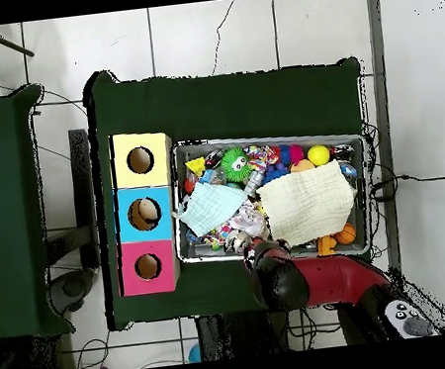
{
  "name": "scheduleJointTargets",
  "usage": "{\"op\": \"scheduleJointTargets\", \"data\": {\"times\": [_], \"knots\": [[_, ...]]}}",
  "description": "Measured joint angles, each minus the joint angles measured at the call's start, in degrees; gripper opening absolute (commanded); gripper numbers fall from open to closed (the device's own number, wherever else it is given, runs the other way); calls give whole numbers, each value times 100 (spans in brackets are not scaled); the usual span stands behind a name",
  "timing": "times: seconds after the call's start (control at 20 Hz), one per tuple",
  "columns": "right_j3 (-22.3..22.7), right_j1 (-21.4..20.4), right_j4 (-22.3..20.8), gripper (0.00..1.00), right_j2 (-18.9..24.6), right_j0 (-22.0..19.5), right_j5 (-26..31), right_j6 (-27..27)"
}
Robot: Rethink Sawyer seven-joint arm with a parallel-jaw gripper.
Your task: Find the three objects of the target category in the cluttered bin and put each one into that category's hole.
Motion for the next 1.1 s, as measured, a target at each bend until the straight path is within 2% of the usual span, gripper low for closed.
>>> {"op": "scheduleJointTargets", "data": {"times": [0.6,1.1], "knots": [[-1,19,-67,100,-2,48,0,0],[-2,256,-217,100,-11,219,-99,0]]}}
